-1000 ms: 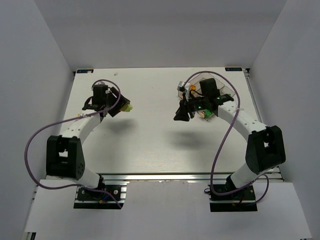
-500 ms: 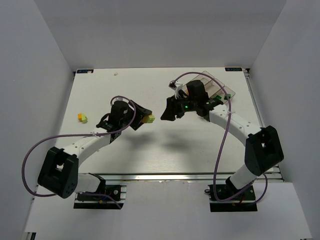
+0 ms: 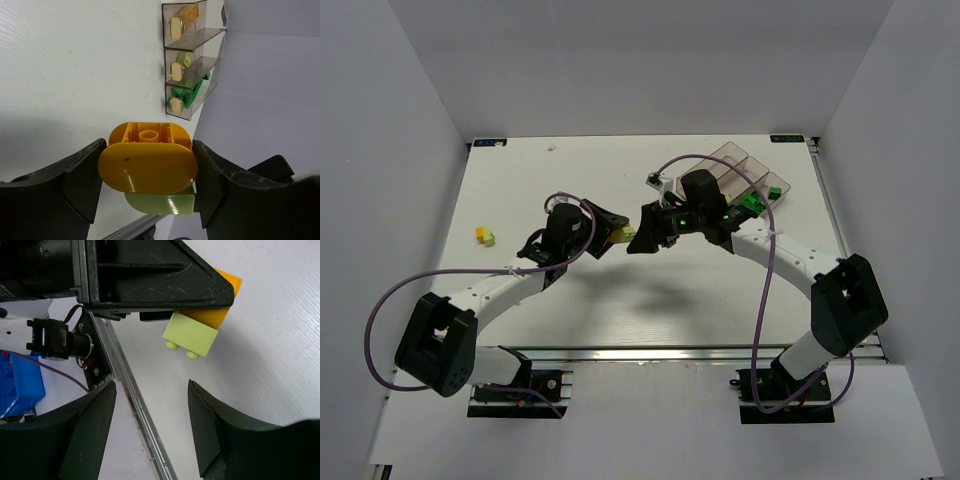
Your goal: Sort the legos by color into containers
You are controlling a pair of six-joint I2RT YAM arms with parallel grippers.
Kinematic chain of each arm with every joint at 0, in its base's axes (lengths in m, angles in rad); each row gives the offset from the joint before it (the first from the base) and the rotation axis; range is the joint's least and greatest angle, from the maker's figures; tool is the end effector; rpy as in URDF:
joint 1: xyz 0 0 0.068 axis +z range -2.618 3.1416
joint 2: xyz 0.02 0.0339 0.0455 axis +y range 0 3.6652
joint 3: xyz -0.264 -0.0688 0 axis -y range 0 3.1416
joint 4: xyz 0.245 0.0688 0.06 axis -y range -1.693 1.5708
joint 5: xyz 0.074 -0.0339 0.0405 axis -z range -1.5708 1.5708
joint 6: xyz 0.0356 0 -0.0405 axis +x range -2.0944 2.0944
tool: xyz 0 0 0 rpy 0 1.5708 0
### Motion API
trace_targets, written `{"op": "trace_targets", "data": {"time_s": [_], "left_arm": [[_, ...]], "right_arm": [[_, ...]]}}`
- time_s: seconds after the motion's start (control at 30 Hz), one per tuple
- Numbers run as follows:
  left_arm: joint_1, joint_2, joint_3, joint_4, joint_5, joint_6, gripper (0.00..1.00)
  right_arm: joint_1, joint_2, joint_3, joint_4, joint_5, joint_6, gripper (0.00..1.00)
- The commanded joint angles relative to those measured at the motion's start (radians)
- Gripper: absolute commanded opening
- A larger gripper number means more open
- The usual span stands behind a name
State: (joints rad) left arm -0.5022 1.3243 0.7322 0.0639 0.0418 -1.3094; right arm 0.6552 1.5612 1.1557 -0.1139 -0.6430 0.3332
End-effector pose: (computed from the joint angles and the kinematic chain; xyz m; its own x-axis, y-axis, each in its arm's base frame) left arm 0.2508 -0.1395 0.2274 -0.6093 -0.7665 -0.2029 -0.2943 0.4562 -0.8398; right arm 0.2687 0.2334 0.2851 -0.6664 -0.1820 -0.7230 -0.7221 0.3989 0.5652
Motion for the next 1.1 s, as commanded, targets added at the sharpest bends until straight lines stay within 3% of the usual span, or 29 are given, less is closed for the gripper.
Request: {"op": "trace_targets", "data": {"time_s": [0.0,0.3,0.73,0.97,1.07], "left_arm": [[-0.012,-0.005,0.007,0.036,-0.011,-0.011,0.18],[-0.025,0.004,0.013,0.056,-0.008,-0.024,0.18],[-0.042,0.015,0.01,0.07,-0.006,-0.028,0.18],[-0.047,0.021,0.01,0.076,-0.005,-0.031,0.18],[-0.047,0.024,0.01,0.079,-0.005,-0.03,0.18]], "right_arm": [[0.004,-0.026,-0.004,0.06,0.006,0.059,0.65],[0.012,0.026,0.059,0.039,0.124,0.066,0.64],[0.015,0.08,0.101,0.046,0.152,0.075,0.61],[0.015,0.089,0.105,0.065,0.16,0.084,0.52],[0.015,0.091,0.107,0.068,0.152,0.081,0.38]]}}
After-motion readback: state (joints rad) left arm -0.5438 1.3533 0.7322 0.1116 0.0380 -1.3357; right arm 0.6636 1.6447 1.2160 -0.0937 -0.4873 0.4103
